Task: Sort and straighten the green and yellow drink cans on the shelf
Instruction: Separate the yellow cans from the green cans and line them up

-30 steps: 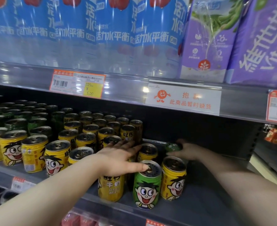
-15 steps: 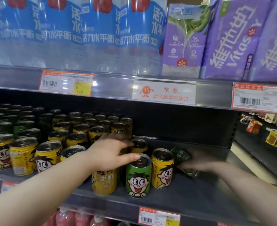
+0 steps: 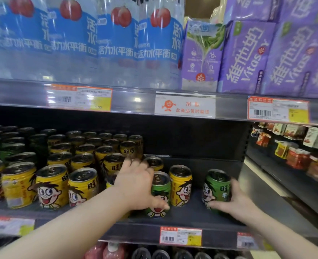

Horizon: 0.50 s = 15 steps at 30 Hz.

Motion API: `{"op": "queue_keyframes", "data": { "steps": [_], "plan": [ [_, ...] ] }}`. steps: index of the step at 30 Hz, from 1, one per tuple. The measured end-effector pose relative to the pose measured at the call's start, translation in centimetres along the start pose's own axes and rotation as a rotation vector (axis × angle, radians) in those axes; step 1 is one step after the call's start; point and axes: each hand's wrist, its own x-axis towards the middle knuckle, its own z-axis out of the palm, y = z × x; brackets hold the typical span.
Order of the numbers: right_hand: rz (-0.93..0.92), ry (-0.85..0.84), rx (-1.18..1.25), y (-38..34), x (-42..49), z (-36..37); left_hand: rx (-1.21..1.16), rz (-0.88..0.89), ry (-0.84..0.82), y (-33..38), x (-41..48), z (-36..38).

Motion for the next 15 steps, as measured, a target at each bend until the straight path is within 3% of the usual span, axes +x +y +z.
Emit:
{"op": "queue_keyframes", "data": {
  "steps": [7,12,15],
  "plan": [
    [0.023,0.237,0.028,-2.8,-2.7,1.2,-0.332,-0.019,0.051,-0.1,-0.5,-0.9],
    [-0.041,0.29,0.064,-5.2,-7.1,1.2,-0.979,0.011,0.236,-0.5,-2.3,-0.9],
    [-0.06,0.286,0.094,-6.3,-9.5,2.1,-1.204,0.014,0.306,-0.1,-3.9,-1.0]
  ]
}}
